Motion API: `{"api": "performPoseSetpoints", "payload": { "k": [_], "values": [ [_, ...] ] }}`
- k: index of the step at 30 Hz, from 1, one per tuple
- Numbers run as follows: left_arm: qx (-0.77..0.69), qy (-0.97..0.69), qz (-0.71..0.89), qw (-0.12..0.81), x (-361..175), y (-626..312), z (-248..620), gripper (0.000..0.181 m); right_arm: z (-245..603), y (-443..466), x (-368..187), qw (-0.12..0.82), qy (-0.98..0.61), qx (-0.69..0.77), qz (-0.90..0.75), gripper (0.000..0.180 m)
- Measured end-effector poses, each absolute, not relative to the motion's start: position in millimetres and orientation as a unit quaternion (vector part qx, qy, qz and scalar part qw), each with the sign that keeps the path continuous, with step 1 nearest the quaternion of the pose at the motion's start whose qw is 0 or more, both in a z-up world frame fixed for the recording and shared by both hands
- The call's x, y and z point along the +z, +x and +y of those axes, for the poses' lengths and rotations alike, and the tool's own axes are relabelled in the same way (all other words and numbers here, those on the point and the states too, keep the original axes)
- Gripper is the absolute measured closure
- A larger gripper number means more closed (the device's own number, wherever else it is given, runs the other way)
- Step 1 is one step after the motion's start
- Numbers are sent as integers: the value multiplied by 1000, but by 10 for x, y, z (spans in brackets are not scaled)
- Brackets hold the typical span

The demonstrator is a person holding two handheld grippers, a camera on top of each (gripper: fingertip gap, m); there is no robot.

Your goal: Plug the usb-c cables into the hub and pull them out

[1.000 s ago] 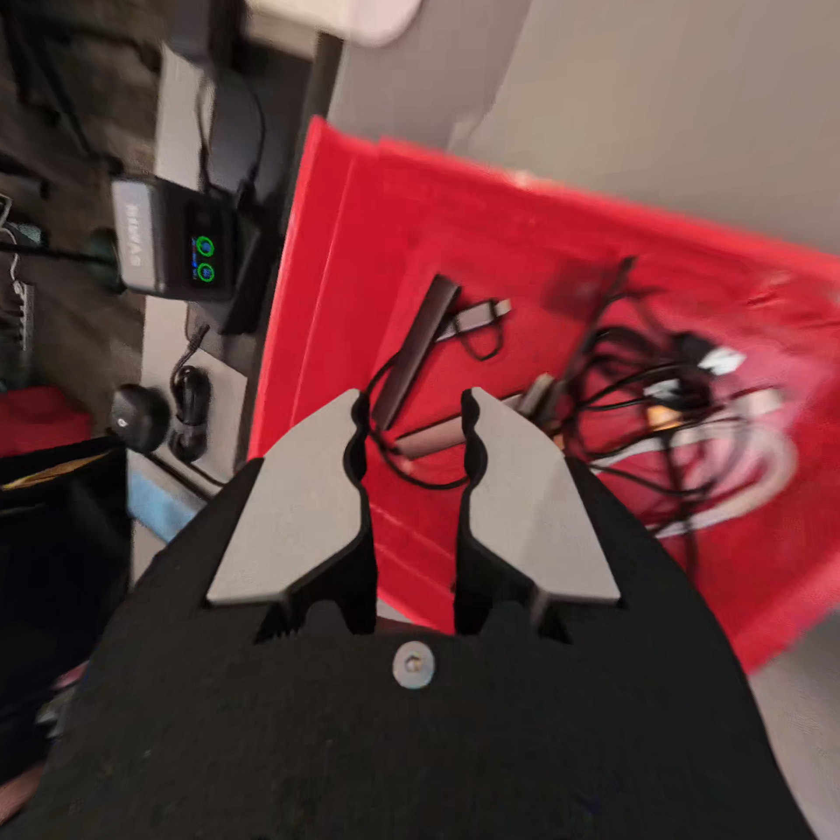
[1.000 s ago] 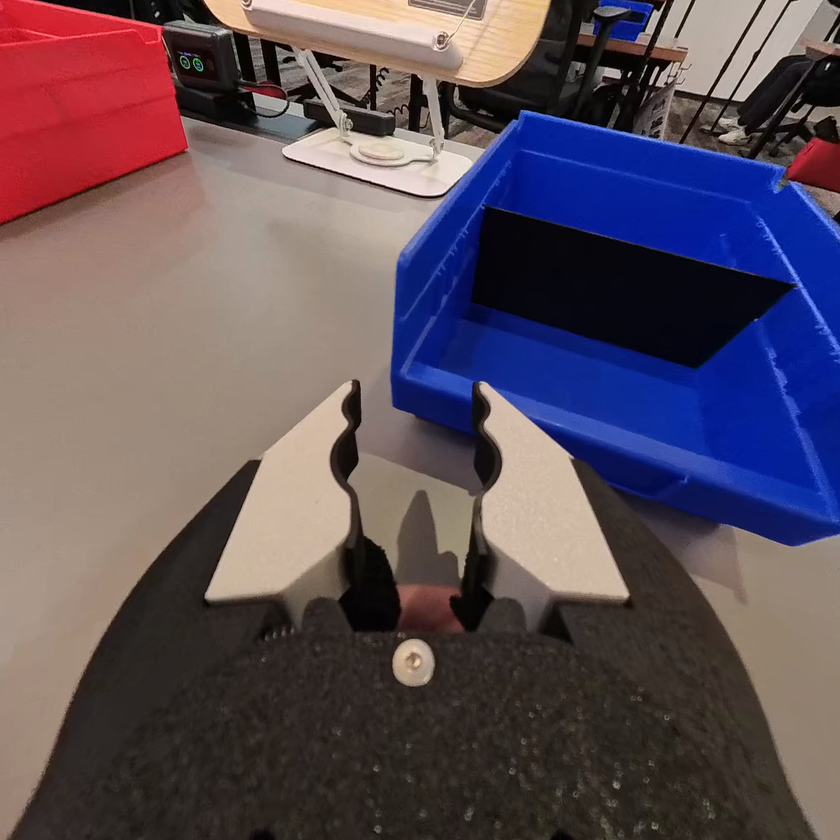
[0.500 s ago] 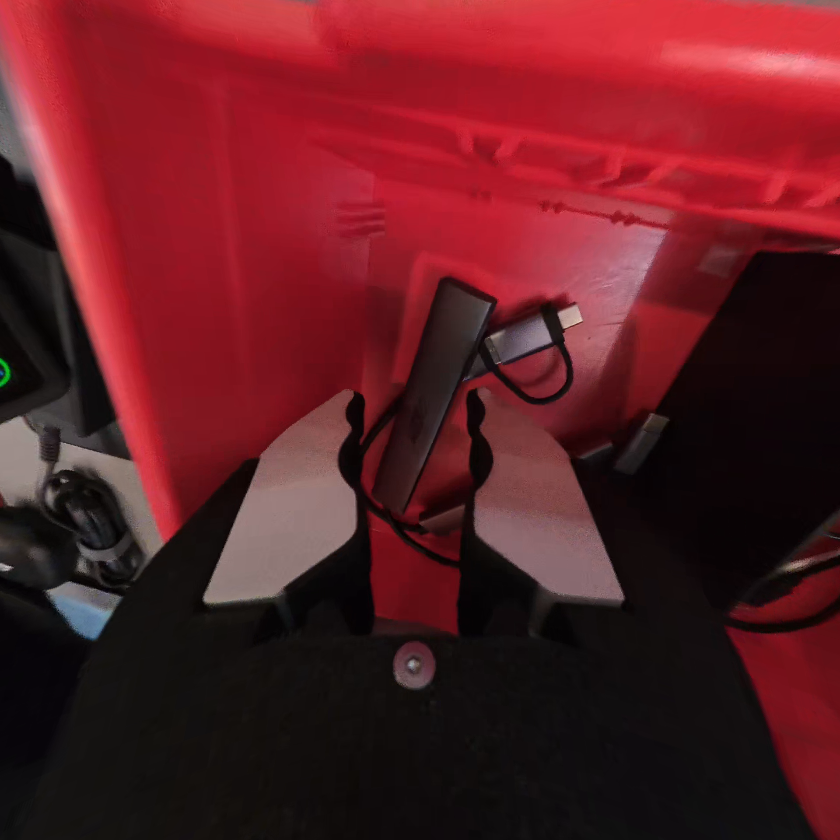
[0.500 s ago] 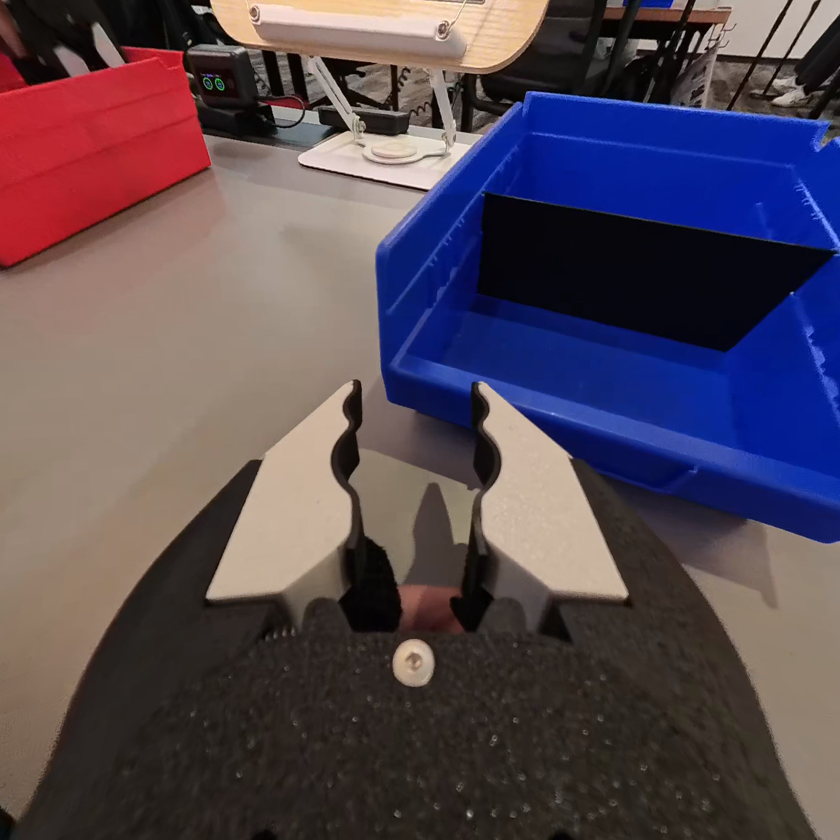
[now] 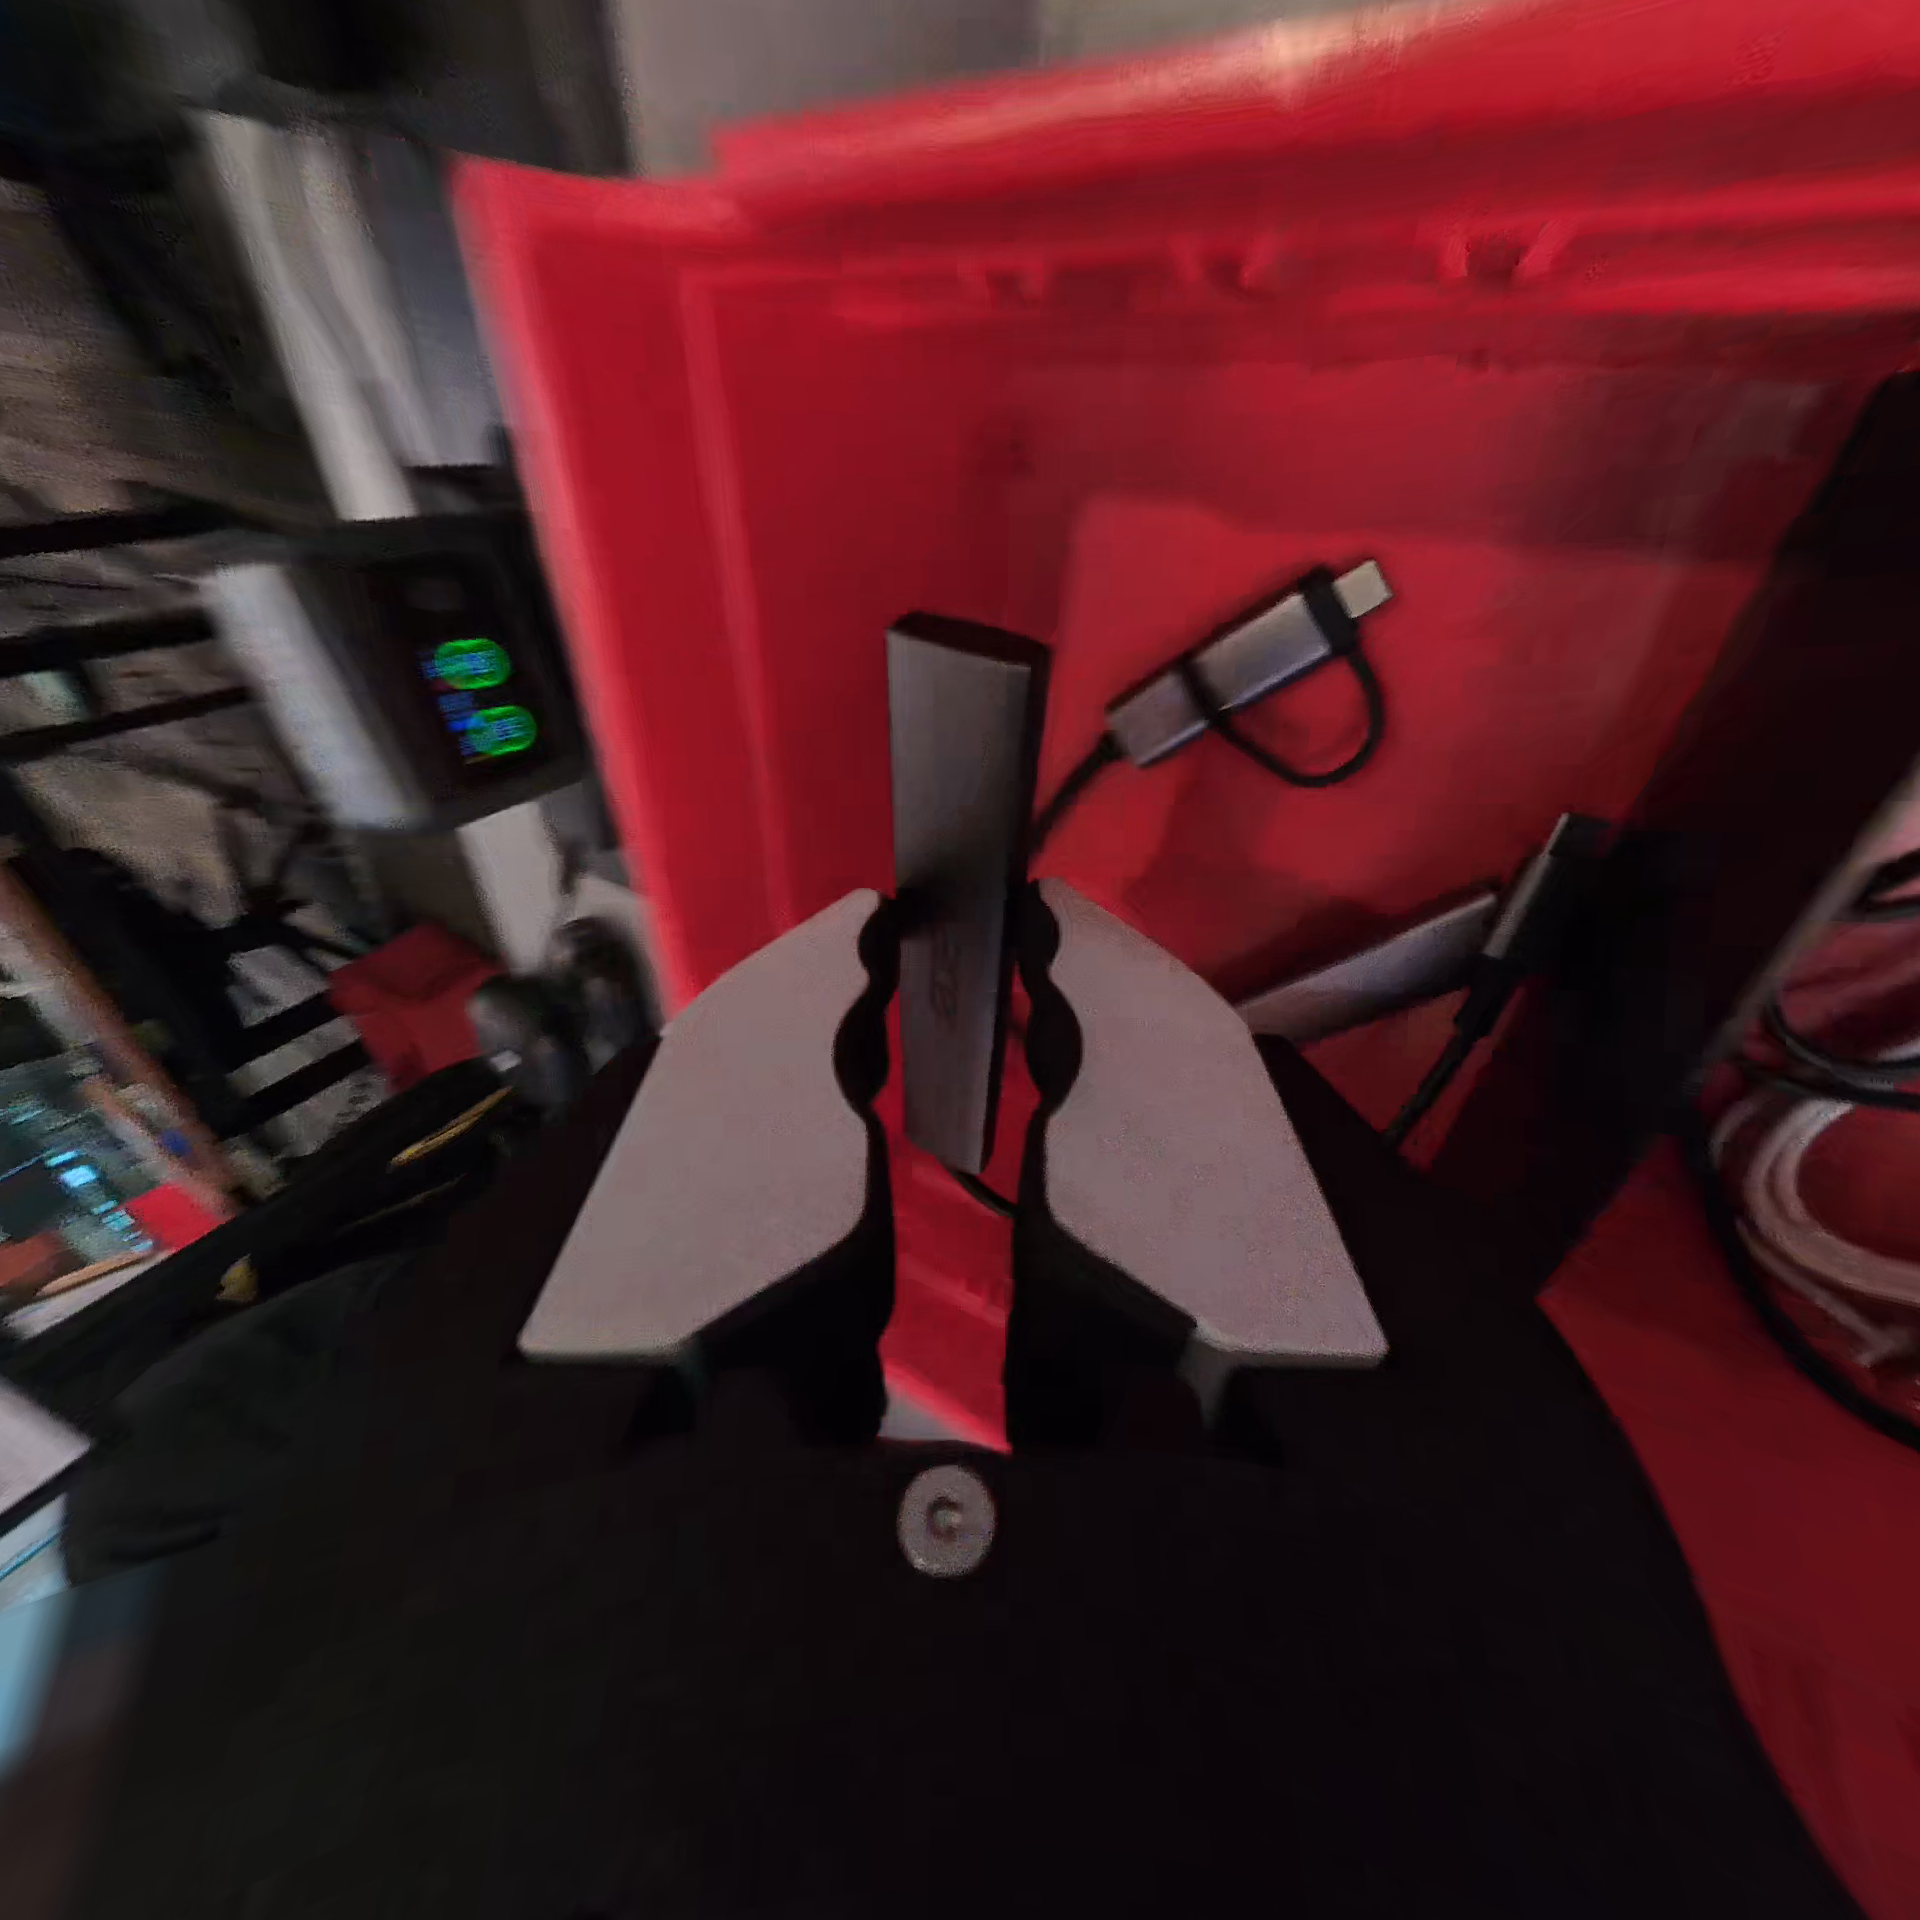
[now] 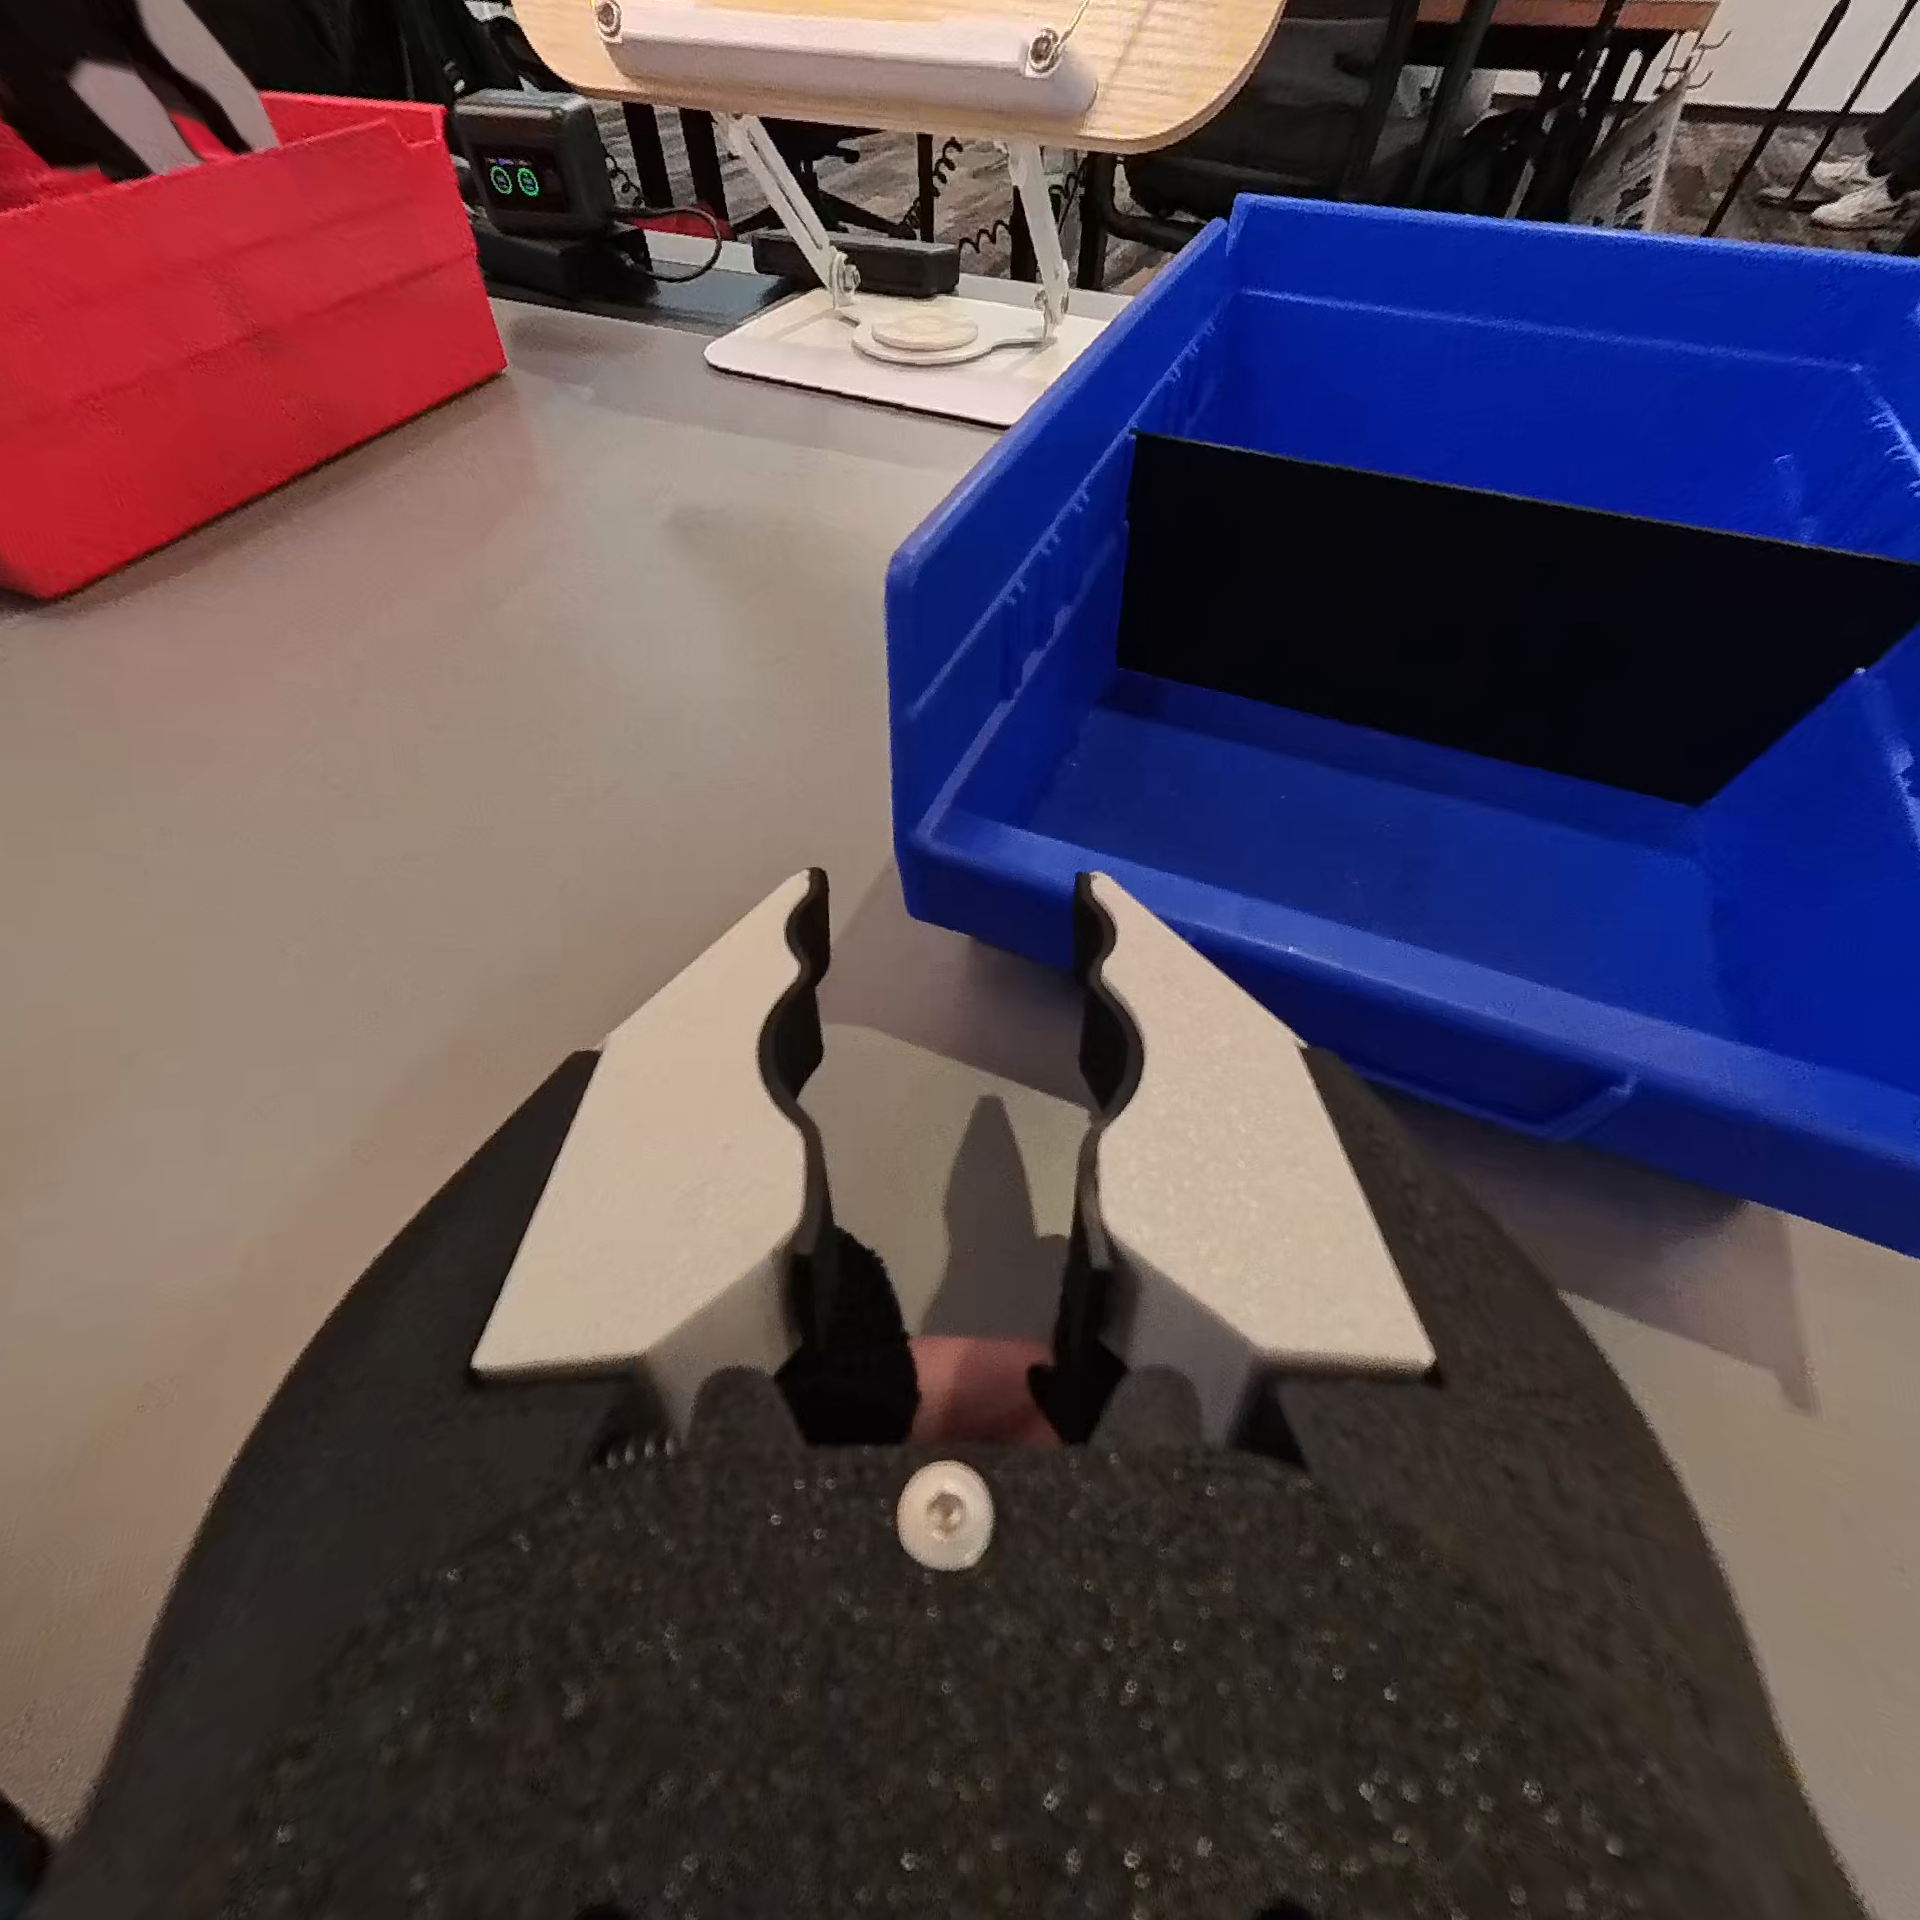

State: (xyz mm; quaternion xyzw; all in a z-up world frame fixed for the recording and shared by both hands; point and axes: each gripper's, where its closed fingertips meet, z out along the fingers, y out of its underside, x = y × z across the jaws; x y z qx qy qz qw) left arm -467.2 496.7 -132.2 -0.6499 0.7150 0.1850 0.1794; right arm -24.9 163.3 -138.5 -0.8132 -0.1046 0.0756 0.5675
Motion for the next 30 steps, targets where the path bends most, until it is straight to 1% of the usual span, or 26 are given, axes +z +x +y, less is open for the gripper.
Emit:
{"api": "performPoseSetpoints", "payload": {
  "k": [3,8,10,11,12,13,15,17,19,21,24,30],
  "values": [
    [235,-624,691,280,-630,-4572,4971,159,1617,-268,-1366,572,-810,72,-109,133],
    [372,-500,616,482,793,-4134,4698,159,1578,-443,-1255,586,-795,96,-125,134],
    [403,-447,588,540,1101,-3865,4416,159,1537,-586,-1180,588,-786,135,-133,136],
    [420,-417,572,568,1201,-3722,4255,159,1520,-666,-1140,584,-785,164,-129,138],
    [437,-386,556,592,1264,-3578,4082,159,1500,-779,-1071,579,-779,207,-127,137],
    [452,-357,542,612,1290,-3435,3901,159,1484,-897,-955,579,-766,251,-124,133],
    [467,-314,520,643,1255,-3160,3535,159,1536,-1018,-612,613,-724,300,-101,128],
    [457,-294,507,669,1116,-2888,3183,159,1602,-1108,-261,647,-687,315,-96,135],
    [457,-264,501,686,942,-2619,2840,159,1705,-1226,62,679,-657,310,-107,135],
    [460,-232,499,697,770,-2381,2536,159,1805,-1416,285,691,-642,303,-136,136],
    [428,-237,497,717,566,-2148,2236,160,1944,-1674,385,686,-642,300,-165,137],
    [400,-252,480,739,447,-2043,2006,159,1841,-1957,311,692,-615,322,-196,152]
  ]
}}
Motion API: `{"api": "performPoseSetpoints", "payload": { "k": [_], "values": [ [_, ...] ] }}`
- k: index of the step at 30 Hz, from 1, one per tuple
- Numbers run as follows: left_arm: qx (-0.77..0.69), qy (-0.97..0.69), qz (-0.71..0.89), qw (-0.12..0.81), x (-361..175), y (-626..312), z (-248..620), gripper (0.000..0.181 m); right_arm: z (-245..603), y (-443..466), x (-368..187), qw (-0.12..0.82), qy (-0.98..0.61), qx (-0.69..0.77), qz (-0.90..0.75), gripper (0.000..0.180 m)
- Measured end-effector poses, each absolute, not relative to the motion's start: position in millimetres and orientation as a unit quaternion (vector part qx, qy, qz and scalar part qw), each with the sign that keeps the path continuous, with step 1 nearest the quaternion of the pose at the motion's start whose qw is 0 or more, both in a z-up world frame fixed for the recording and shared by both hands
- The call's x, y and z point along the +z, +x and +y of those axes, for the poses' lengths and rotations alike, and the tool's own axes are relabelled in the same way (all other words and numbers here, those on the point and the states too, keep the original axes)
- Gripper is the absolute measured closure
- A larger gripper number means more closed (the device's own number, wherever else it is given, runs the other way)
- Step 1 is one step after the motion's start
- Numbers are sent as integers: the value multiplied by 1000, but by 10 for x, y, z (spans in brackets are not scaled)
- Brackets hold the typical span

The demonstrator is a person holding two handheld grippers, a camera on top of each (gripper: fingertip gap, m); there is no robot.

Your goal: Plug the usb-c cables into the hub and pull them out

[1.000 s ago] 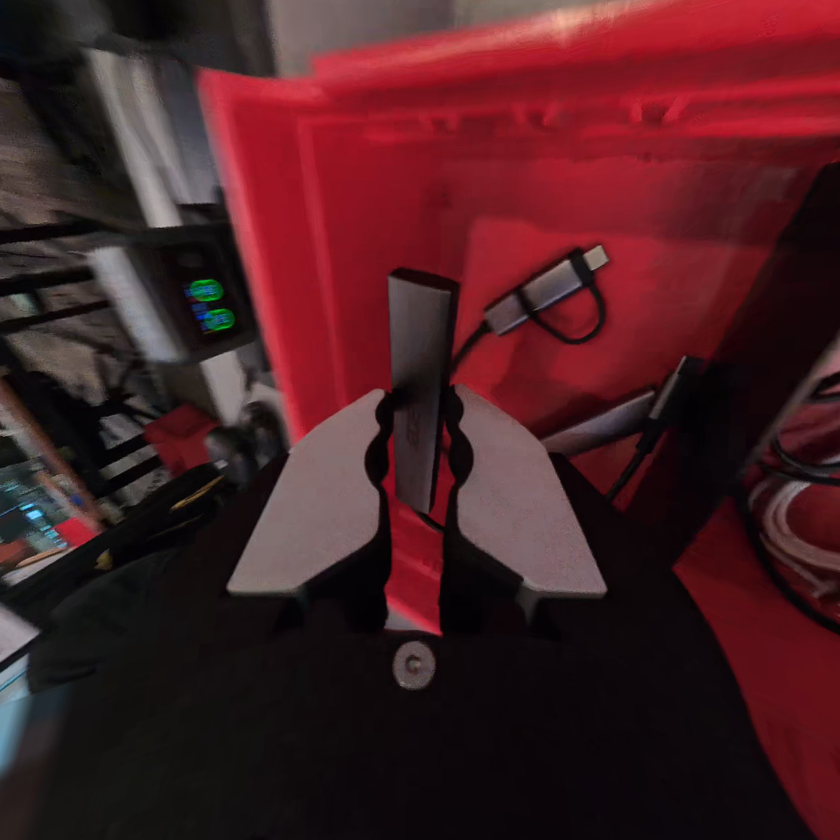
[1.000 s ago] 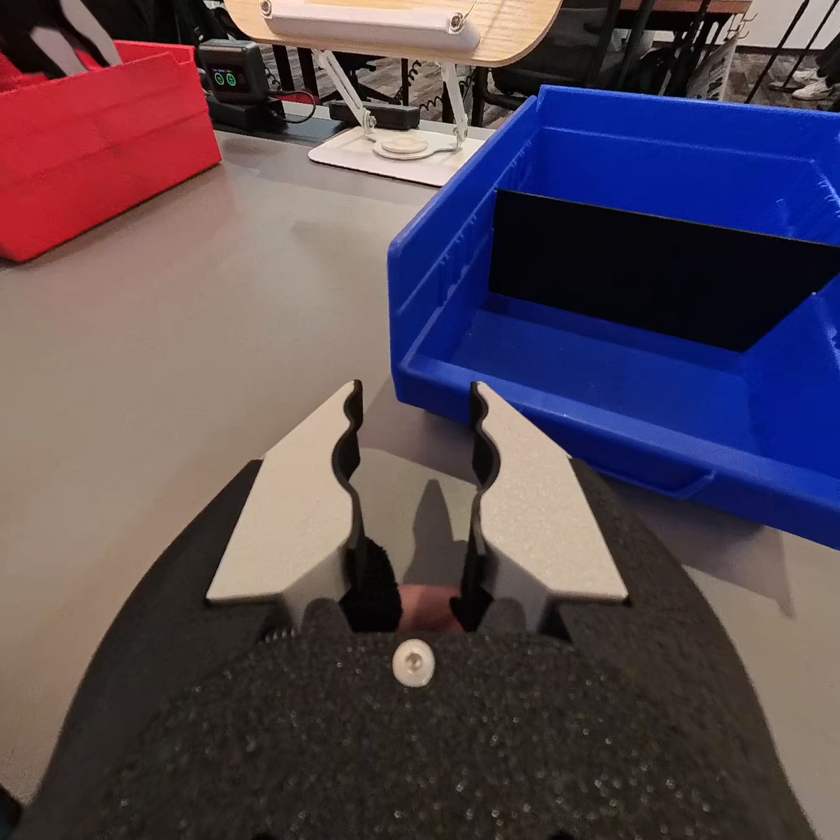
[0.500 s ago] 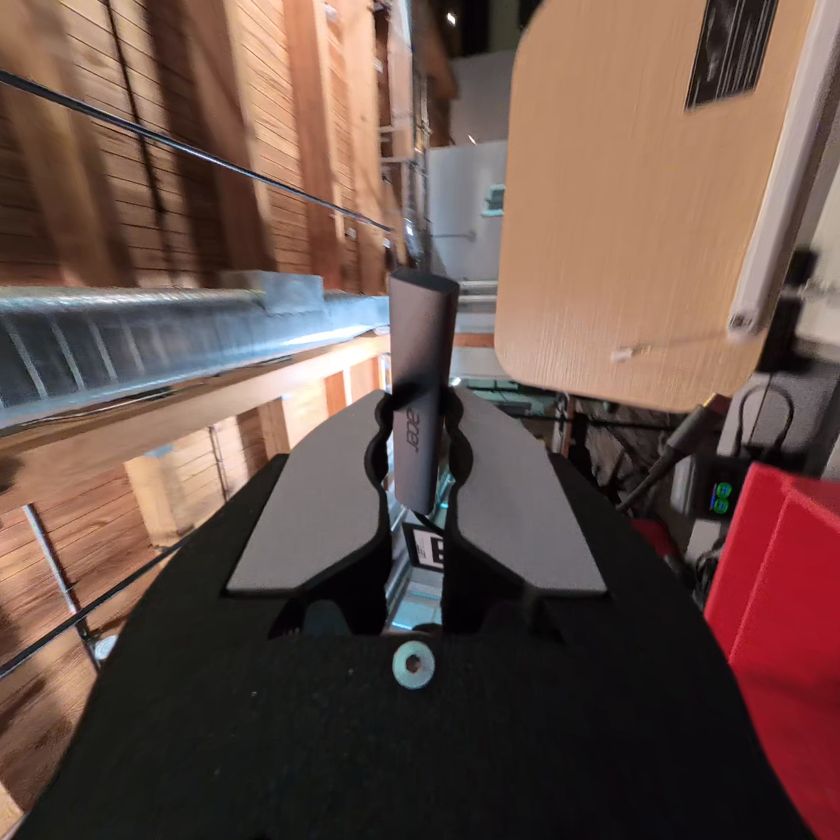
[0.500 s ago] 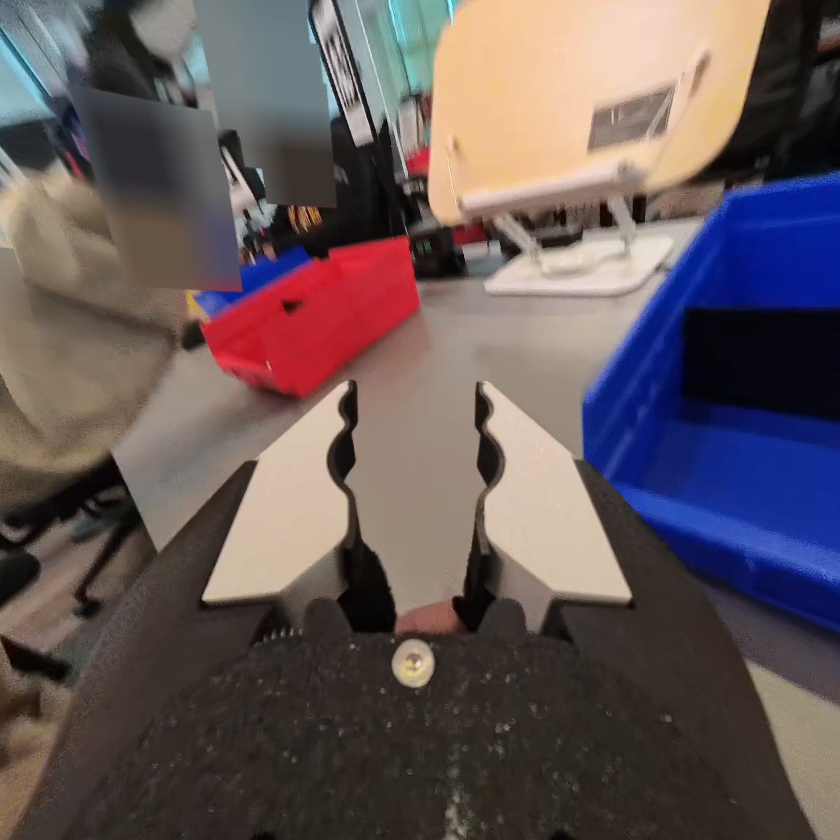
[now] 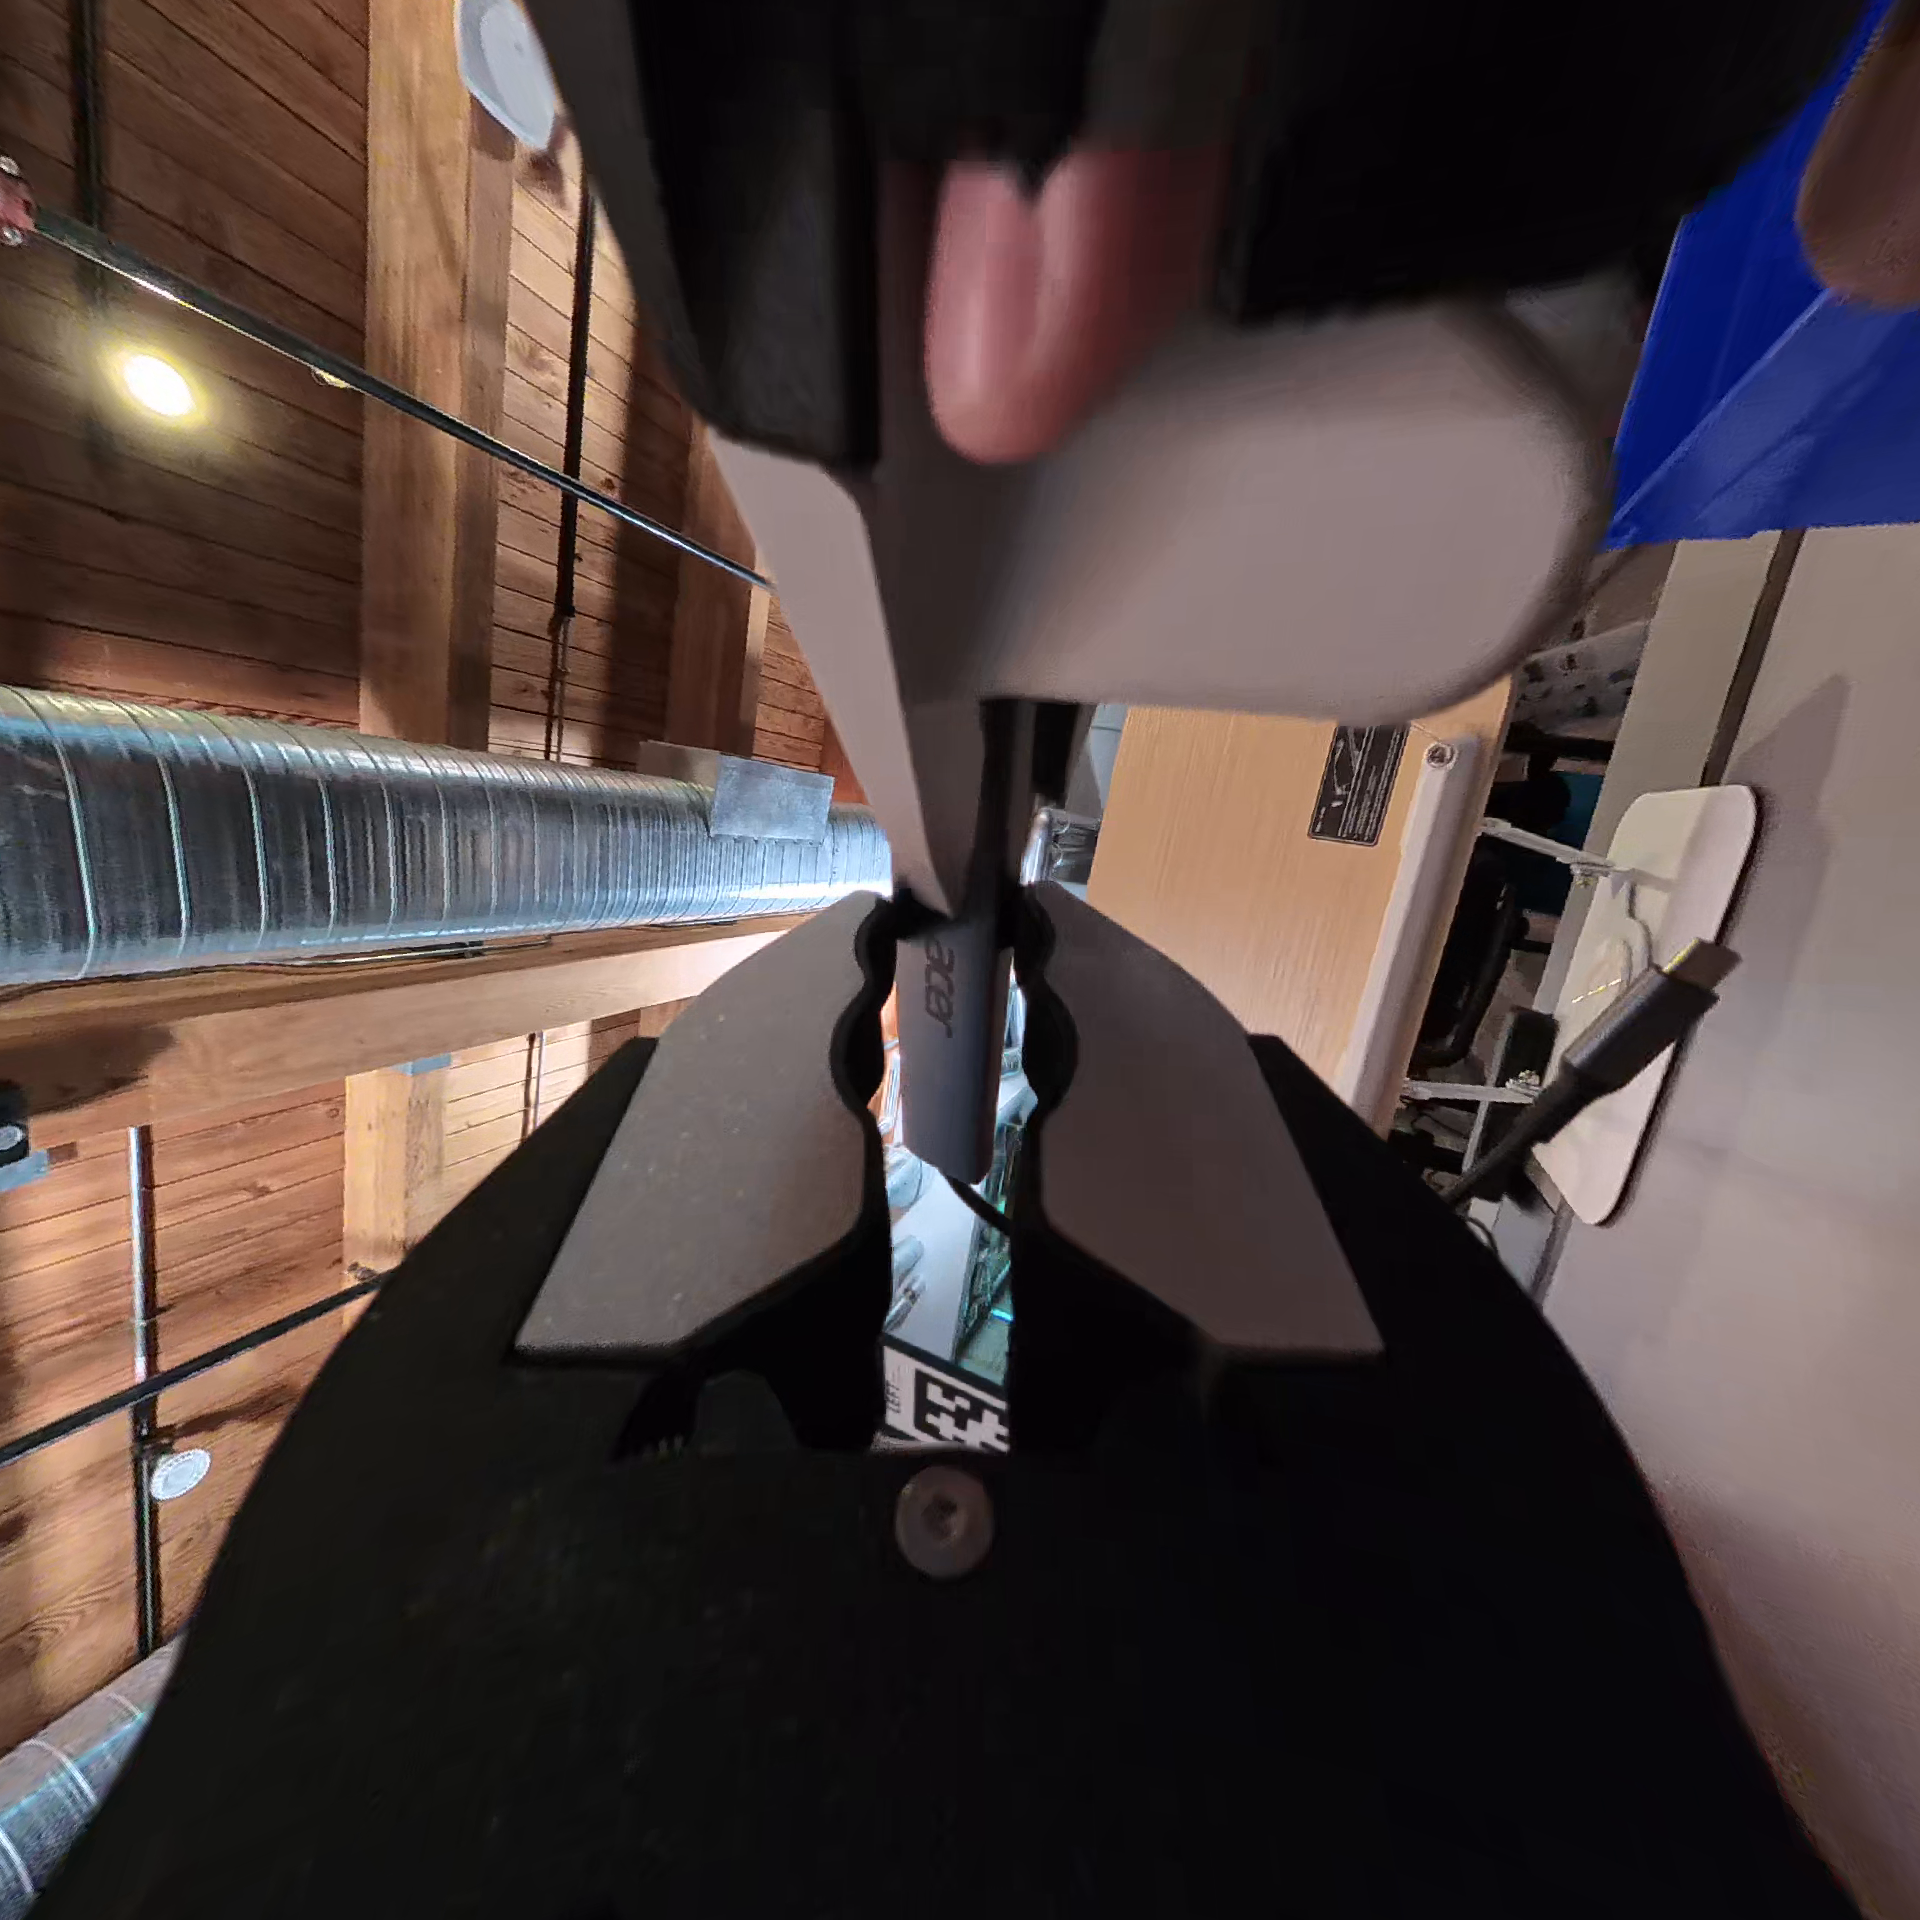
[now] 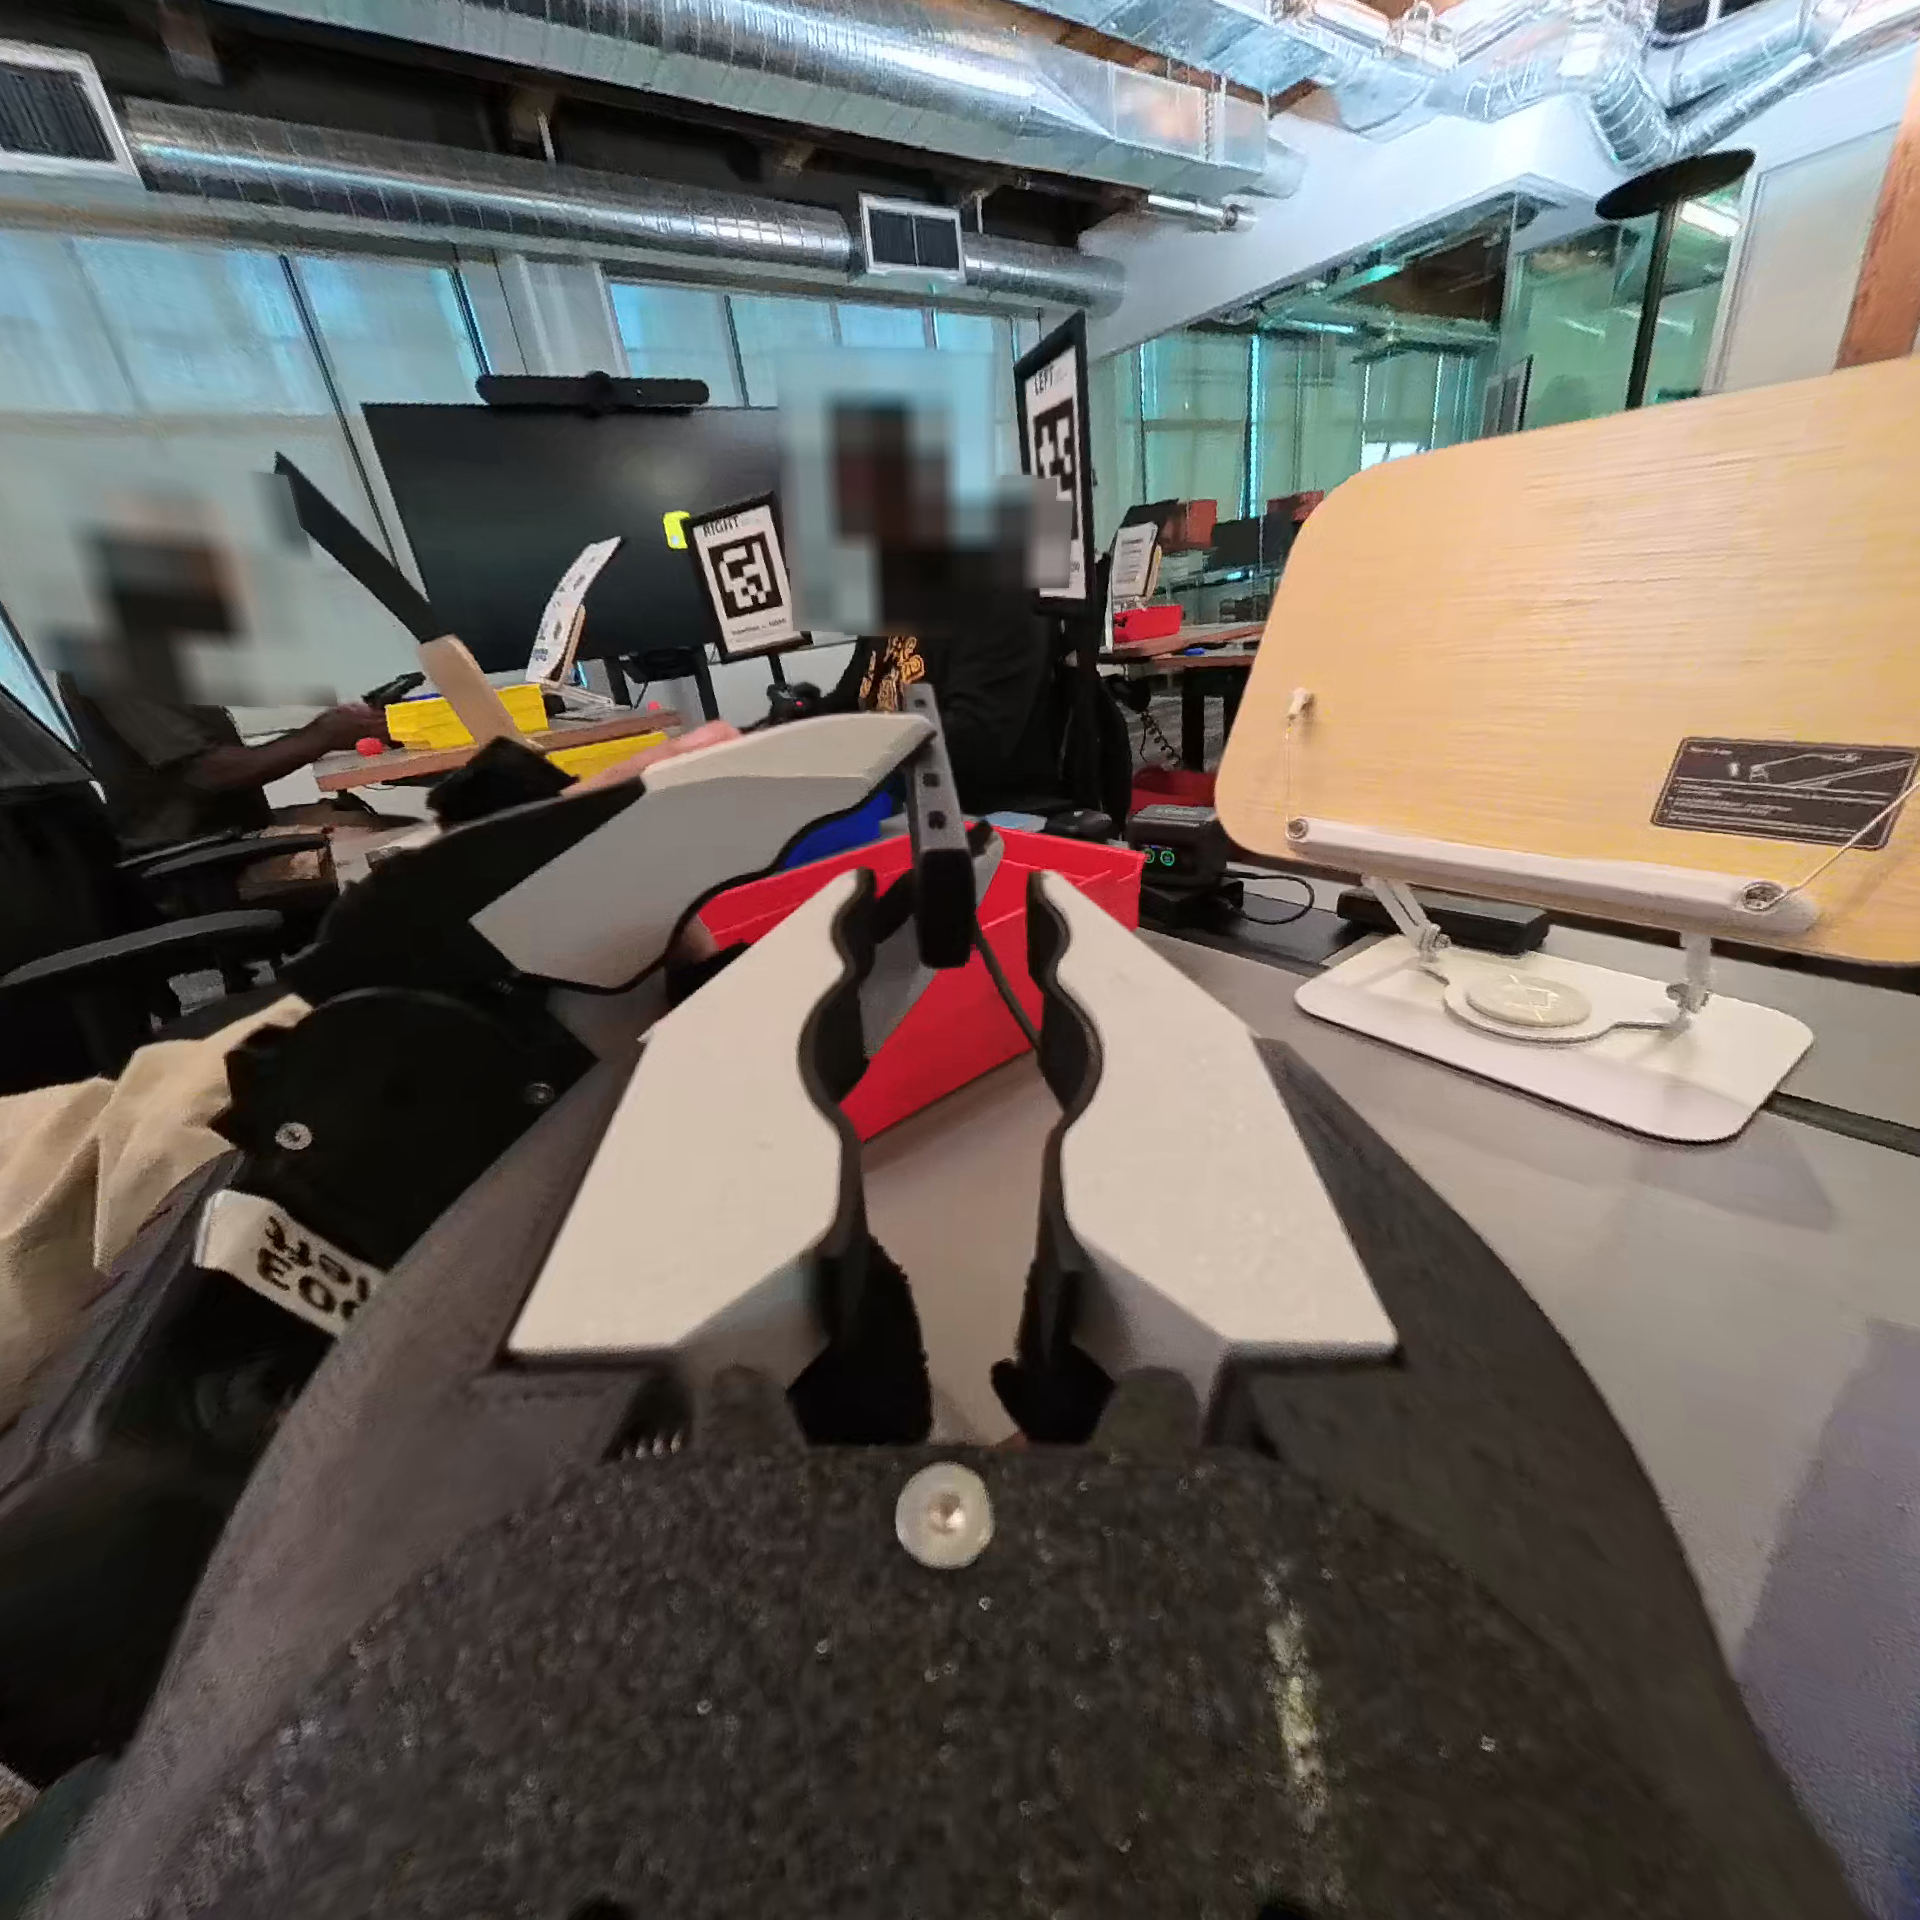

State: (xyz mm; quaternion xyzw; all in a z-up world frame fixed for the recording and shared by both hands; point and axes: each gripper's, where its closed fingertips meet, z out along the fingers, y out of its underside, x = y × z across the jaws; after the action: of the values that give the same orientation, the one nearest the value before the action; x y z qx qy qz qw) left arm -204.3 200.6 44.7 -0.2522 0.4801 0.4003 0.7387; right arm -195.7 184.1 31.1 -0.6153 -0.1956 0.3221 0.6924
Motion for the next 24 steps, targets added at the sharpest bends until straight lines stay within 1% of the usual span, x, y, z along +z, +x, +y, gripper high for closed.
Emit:
{"api": "performPoseSetpoints", "payload": {
  "k": [3,7,18,22,24],
  "values": [
    [403,-239,480,742,404,-2025,1952,160,1790,-2012,322,699,-602,329,-201,155],
    [387,-265,473,746,385,-2063,1957,160,1785,-1973,378,720,-585,321,-191,166],
    [359,-296,465,753,286,-2013,1941,159,1787,-1999,324,724,-576,319,-205,170],
    [319,-332,482,746,162,-2028,1971,158,1851,-2010,255,739,-571,272,-233,171],
    [275,-361,522,722,-13,-2061,1942,163,1971,-1997,225,739,-577,239,-253,170]
  ]
}}
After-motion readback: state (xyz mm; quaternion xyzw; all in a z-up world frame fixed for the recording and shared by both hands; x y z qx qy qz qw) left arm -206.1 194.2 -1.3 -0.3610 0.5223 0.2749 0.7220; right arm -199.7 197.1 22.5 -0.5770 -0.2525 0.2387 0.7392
